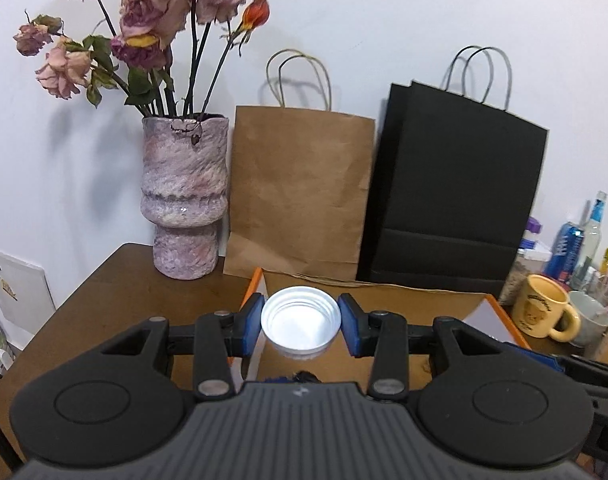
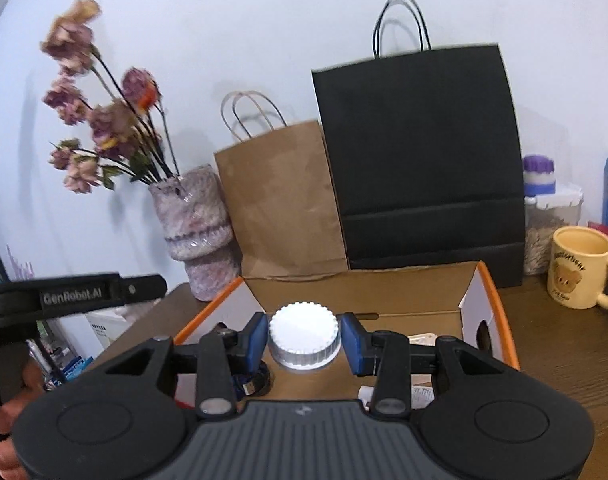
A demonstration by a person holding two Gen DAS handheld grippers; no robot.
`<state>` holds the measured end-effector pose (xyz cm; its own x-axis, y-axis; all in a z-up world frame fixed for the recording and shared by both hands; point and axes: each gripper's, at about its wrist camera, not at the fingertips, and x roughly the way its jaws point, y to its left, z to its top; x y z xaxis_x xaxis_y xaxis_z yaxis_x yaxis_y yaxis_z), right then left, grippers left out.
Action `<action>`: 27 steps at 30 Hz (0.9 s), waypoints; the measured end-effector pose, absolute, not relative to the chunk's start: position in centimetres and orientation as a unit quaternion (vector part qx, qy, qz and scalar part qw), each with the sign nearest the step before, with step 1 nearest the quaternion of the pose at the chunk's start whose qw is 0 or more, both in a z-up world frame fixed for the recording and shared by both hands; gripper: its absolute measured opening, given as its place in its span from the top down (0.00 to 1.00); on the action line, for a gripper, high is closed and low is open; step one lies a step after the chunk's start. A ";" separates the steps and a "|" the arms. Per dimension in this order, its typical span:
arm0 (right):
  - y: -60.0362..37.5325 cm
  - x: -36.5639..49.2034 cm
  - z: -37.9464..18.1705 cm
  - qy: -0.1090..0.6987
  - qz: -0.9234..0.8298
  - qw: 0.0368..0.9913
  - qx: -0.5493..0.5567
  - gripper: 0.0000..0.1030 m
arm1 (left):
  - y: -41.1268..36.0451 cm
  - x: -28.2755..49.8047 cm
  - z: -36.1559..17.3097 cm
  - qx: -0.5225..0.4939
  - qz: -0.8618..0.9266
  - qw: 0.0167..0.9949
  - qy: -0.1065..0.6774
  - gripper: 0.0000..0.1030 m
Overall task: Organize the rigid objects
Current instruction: 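Carry the white lid and ridged cap over the cardboard box, then open the left gripper to drop the lid while right releases the cap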
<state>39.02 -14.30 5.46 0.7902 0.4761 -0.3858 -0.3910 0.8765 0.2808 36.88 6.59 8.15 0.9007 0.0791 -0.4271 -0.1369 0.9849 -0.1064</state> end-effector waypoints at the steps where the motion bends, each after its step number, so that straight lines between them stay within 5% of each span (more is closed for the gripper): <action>1: -14.0 39.6 5.4 0.232 0.231 0.940 0.093 0.62 | 6.8 37.5 8.0 -0.066 0.057 0.972 0.218 0.60; 23: -13.3 44.7 3.7 0.280 0.201 0.935 0.087 0.62 | 6.8 43.1 3.8 -0.010 0.069 0.955 0.289 0.59; 26: -13.5 44.8 3.6 0.284 0.187 0.936 0.089 0.54 | 6.6 43.0 3.8 -0.003 0.070 0.955 0.287 0.43; 27: -13.7 44.8 3.6 0.283 0.182 0.937 0.089 0.42 | 6.5 43.0 3.9 0.000 0.071 0.956 0.285 0.29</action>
<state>44.80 -13.66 3.60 0.7731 0.3923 -0.4984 -0.2912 0.9176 0.2705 42.97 6.53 3.88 0.8273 0.1364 -0.5450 -0.1365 0.9898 0.0405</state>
